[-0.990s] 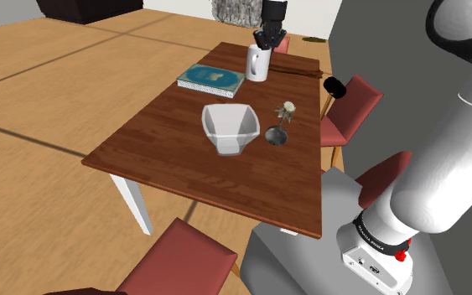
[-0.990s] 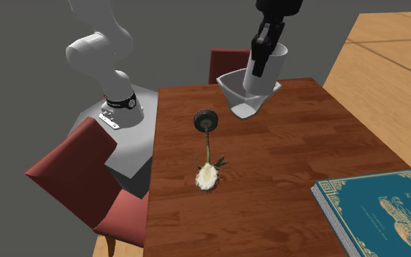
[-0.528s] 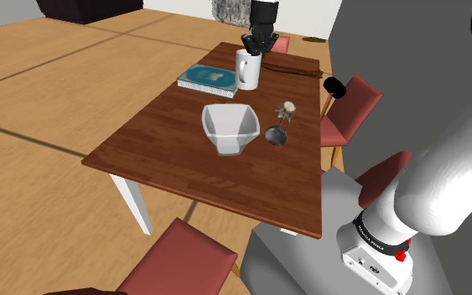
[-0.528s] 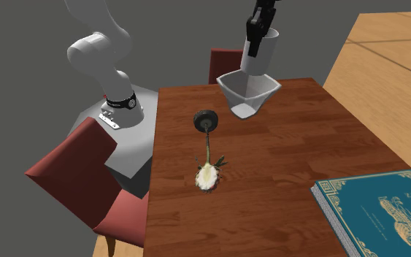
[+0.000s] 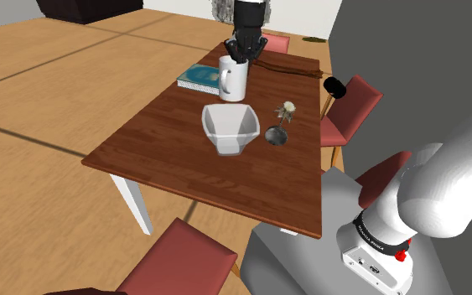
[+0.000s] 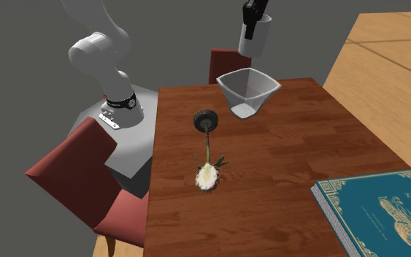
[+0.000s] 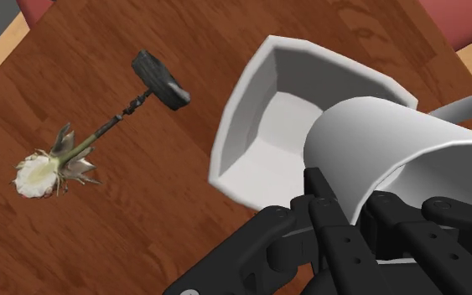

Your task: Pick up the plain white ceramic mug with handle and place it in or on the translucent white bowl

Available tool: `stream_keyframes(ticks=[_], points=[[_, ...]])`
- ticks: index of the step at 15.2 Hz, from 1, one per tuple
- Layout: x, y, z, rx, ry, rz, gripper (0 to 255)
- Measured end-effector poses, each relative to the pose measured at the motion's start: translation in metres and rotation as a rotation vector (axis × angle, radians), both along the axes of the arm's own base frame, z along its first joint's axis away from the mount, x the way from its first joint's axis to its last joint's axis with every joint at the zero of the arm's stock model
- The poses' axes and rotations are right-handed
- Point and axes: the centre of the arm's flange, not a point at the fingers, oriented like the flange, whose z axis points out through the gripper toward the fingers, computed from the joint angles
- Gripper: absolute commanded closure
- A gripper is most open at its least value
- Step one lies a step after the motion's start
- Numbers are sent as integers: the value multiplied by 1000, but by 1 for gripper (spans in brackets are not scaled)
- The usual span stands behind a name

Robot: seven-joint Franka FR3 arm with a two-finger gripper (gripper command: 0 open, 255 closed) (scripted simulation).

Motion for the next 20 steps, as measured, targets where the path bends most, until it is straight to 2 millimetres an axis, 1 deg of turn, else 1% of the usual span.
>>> stream_keyframes(ticks=[2,5,8,17,18,20], points=[[-4,5,-5,0,0,-1,255],[-4,6,-20,0,0,-1,255],[-5,8,-36,0,1,-1,255],[-3,6,-86,-1,1,-2,255],[-3,7,-90,-1,1,-2,255],[-4,7,-93,-1,1,-2,255]])
